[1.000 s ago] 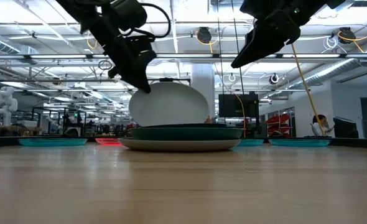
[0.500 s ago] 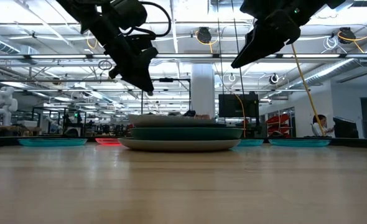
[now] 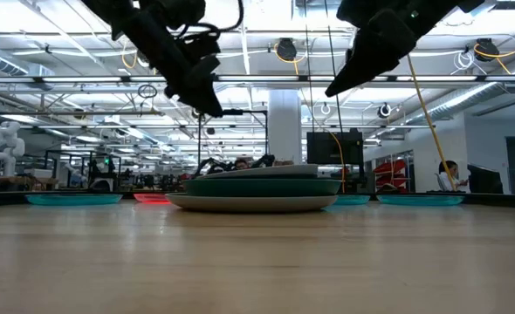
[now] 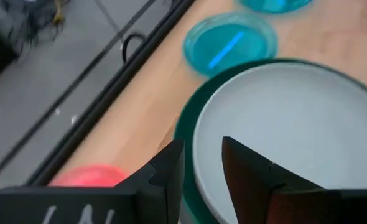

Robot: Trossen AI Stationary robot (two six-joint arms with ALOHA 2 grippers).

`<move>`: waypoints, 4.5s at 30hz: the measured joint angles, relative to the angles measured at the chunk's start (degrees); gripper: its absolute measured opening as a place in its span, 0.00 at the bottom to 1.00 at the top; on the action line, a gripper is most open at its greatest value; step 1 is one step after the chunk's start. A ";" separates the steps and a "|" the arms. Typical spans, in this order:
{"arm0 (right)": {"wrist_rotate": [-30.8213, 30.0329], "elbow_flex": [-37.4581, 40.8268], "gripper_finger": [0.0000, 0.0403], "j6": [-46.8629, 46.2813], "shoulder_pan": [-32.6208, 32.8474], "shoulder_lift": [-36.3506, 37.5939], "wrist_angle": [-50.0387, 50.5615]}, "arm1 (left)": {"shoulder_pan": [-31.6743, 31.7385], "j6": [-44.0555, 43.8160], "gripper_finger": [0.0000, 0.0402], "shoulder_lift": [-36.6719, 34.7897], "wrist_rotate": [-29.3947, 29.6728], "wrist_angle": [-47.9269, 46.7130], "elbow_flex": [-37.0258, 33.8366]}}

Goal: Stack plastic plates
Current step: Stack the light blue plate on top of the black plate, then stack the right blue transparent plate on top of the light blue plate

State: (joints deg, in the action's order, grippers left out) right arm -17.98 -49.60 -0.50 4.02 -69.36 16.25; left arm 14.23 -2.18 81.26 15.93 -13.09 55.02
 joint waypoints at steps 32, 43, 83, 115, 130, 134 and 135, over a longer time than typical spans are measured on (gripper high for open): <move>5.52 -3.11 0.45 -20.53 -22.42 -5.79 9.21 | -0.05 11.01 0.28 -23.09 1.21 12.78 -10.16; 11.87 -3.17 0.45 -15.52 -15.06 -20.80 -6.60 | -0.05 17.27 0.28 -23.24 1.13 12.79 -10.19; 1.90 -3.15 0.45 -29.34 -11.43 -14.99 9.03 | -0.01 16.97 0.28 -23.22 1.13 5.02 -10.19; -2.78 -3.13 0.45 -43.65 -21.33 -11.68 35.15 | -0.01 18.62 0.28 -23.22 1.10 -1.06 -10.19; -2.80 -3.13 0.45 -33.79 -28.34 -18.18 32.00 | 0.06 18.69 0.28 -23.22 1.10 -0.89 -10.19; -2.82 -3.13 0.45 -33.73 -28.38 -19.09 31.34 | 0.06 18.88 0.28 -23.22 1.10 -0.90 -10.19; -2.84 -3.13 0.45 -33.74 -28.38 -19.34 31.08 | 0.06 19.03 0.28 -23.22 1.10 -0.88 -10.19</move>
State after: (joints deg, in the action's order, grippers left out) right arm -20.81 -52.73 -34.24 -24.36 -88.70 47.33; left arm 14.28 16.85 58.04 17.04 -13.97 44.84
